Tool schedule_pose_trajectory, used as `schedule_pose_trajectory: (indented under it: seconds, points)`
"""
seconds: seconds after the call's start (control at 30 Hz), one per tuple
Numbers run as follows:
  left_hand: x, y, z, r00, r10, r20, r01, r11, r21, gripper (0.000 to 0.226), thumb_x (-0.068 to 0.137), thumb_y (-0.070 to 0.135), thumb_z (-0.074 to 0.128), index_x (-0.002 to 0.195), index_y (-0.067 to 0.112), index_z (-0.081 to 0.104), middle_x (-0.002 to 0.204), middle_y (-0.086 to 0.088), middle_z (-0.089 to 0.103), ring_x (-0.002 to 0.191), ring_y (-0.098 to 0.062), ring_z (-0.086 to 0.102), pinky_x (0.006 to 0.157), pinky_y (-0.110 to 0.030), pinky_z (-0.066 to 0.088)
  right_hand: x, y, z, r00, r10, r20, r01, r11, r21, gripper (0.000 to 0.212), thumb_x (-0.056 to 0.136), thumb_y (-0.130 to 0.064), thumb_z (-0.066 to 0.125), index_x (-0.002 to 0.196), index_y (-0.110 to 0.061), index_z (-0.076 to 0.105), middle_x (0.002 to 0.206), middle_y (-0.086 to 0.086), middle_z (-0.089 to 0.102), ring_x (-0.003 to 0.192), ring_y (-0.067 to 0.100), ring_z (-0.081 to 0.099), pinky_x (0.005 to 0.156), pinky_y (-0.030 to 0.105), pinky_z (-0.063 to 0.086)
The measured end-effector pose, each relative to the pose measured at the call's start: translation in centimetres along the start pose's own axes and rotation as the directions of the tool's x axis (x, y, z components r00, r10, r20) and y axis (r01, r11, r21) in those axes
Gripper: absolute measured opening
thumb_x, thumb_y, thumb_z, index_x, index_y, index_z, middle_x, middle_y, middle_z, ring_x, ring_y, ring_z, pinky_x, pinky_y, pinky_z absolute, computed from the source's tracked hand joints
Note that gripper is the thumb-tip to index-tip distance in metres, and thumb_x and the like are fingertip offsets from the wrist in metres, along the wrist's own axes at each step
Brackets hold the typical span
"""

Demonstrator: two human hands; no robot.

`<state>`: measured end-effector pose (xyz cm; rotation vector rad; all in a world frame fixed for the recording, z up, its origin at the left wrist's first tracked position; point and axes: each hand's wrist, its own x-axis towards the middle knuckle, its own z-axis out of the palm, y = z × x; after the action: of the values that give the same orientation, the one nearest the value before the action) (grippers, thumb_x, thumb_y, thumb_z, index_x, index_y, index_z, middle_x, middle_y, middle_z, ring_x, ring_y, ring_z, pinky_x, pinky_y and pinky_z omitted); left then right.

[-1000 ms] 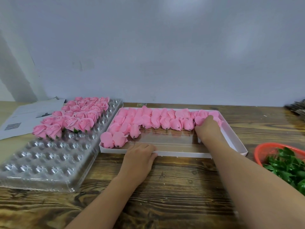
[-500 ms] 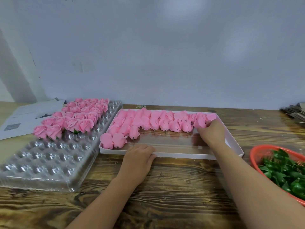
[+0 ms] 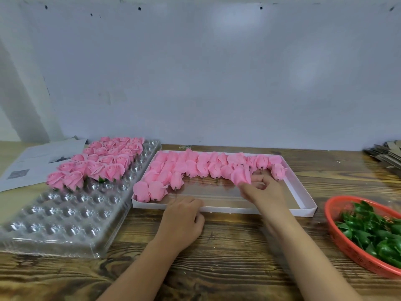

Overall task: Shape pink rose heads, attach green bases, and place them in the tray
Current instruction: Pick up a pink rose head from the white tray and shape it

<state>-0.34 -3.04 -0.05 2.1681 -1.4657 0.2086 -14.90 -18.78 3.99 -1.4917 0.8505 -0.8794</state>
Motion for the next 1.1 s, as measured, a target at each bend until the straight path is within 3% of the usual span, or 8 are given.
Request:
schedule_pose_trajectory:
  seconds: [0.13,0.3,0.4,0.5,0.57,0.7,0.9,1.1]
  points:
    - [-0.4,0.3,-0.3,1.000,-0.009,-0.010,0.009,0.999,-0.038,0.030,0.093,0.018,0.057,0.120,0.019,0.069,0.110,0.007,0.068,0.105,-0.011,0.058,0.102,-0.028,0.044,-1.3,0.9,0.3,0.994,0.056,0.089,-0.071,0.982,0.176,0.028,0.082,-0.015,0.078,0.106,-0.008,0.066,0.071,0.004,0.058,0.073,0.015,0.064,0.093,0.040,0.057]
    - [-1.0,3.5,-0.9,0.990,-0.130,-0.045,0.106,0.930,-0.353,0.033,0.097,0.041,0.059,0.129,0.033,0.064,0.119,0.024,0.062,0.108,0.012,0.055,0.092,-0.004,0.040,-2.6,1.3,1.1,0.972,0.064,0.224,-0.144,0.923,0.358,0.039,0.082,-0.014,0.079,0.115,-0.001,0.064,0.074,0.004,0.069,0.079,0.017,0.070,0.084,0.032,0.059]
    - [-0.7,6.1,-1.5,0.963,-0.193,0.186,0.268,0.659,-0.703,0.032,0.091,0.060,0.060,0.121,0.048,0.059,0.111,0.029,0.069,0.106,0.013,0.061,0.083,-0.001,0.045,-3.7,0.6,1.4,0.942,0.017,0.335,-0.192,0.846,0.497,0.052,0.074,-0.018,0.081,0.118,0.003,0.062,0.099,0.022,0.073,0.087,0.027,0.072,0.079,0.032,0.059]
    - [0.0,7.7,-1.8,0.918,-0.170,0.358,0.396,0.321,-0.860,0.054,0.082,0.063,0.064,0.125,0.030,0.065,0.117,0.011,0.074,0.111,-0.003,0.067,0.092,-0.020,0.054,-4.4,0.1,1.7,0.923,-0.011,0.385,-0.199,0.842,0.502,0.050,0.075,-0.020,0.079,0.118,0.002,0.064,0.108,0.027,0.070,0.094,0.030,0.072,0.079,0.033,0.060]
    - [0.5,8.2,-1.8,0.905,-0.178,0.386,0.416,0.192,-0.889,0.060,0.078,0.059,0.068,0.125,0.022,0.065,0.118,0.001,0.074,0.113,-0.012,0.069,0.099,-0.031,0.053,-4.6,0.0,1.7,0.907,-0.040,0.419,-0.195,0.842,0.502,0.042,0.078,-0.018,0.076,0.115,0.001,0.067,0.109,0.026,0.071,0.097,0.029,0.072,0.079,0.031,0.059]
    - [1.6,7.7,-2.1,0.899,-0.183,0.397,0.417,0.083,-0.905,0.046,0.082,0.046,0.079,0.116,0.016,0.072,0.115,-0.009,0.075,0.112,-0.020,0.070,0.097,-0.037,0.055,-4.6,-0.1,1.4,0.839,-0.010,0.543,-0.296,0.829,0.474,0.041,0.082,-0.010,0.071,0.119,0.005,0.065,0.114,0.025,0.070,0.101,0.027,0.069,0.087,0.029,0.059]
    - [1.4,5.5,-2.2,0.874,0.018,0.485,0.485,0.007,-0.874,0.054,0.080,0.048,0.079,0.127,0.024,0.070,0.130,-0.008,0.068,0.124,-0.023,0.064,0.103,-0.040,0.052,-4.6,0.0,1.4,0.700,0.044,0.713,-0.515,0.723,0.461,0.029,0.083,-0.006,0.074,0.110,0.004,0.070,0.094,0.017,0.069,0.078,0.016,0.070,0.072,0.022,0.060]
    - [1.0,5.4,-2.3,0.886,-0.092,0.454,0.455,-0.010,-0.891,0.041,0.084,0.046,0.074,0.116,0.022,0.076,0.124,-0.006,0.072,0.117,-0.020,0.068,0.093,-0.033,0.056,-5.1,0.3,2.1,0.700,0.051,0.712,-0.513,0.730,0.451,0.030,0.082,-0.020,0.075,0.107,-0.003,0.075,0.097,0.016,0.070,0.082,0.018,0.070,0.073,0.023,0.060]
